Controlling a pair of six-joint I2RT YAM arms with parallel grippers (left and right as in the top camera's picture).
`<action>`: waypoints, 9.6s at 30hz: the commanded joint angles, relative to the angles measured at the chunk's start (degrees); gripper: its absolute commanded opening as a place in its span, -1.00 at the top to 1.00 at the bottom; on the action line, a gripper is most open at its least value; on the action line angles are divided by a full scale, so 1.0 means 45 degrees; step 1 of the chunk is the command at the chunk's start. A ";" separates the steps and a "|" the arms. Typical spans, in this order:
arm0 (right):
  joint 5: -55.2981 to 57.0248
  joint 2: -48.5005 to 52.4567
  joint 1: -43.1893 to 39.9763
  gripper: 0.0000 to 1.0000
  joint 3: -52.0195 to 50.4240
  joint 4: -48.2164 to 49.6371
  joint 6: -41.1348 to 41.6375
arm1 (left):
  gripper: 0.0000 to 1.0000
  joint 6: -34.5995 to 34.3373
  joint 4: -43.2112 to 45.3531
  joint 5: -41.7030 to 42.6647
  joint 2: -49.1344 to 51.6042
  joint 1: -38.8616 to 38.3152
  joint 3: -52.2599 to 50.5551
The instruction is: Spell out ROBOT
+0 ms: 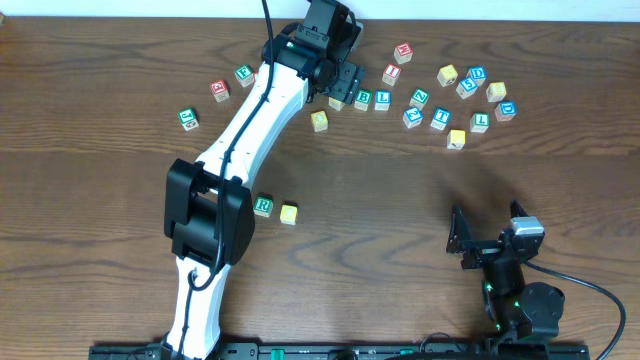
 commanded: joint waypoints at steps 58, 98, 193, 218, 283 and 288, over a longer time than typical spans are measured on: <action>-0.0078 -0.0049 -0.0083 -0.99 -0.0019 -0.0039 -0.0131 | 0.58 0.0097 0.3026 -0.1239 -0.5693 0.2016 -0.6028; 0.0204 -0.0049 -0.0083 -0.98 -0.0019 0.0758 0.1107 | 0.01 -0.0063 0.5561 -0.1914 -0.8009 0.1719 -1.0137; -0.0646 2.5184 0.5076 -0.99 2.4373 -0.6887 -0.3871 | -0.81 0.0695 0.5275 -0.2195 -0.8004 0.3701 -1.0137; 0.3133 2.6913 0.5343 -0.99 2.4917 -0.6766 0.2021 | -0.82 0.0695 0.5270 -0.2195 -0.8004 0.3696 -1.0137; 0.5124 2.9337 0.5989 -0.98 2.6398 -0.8767 0.5226 | -0.82 0.0695 0.5037 -0.2195 -0.7980 0.3696 -1.0137; 0.5178 2.9337 0.6275 -0.98 2.6398 -0.8782 0.5226 | -0.82 0.0695 0.5032 -0.2195 -0.7980 0.3696 -1.0137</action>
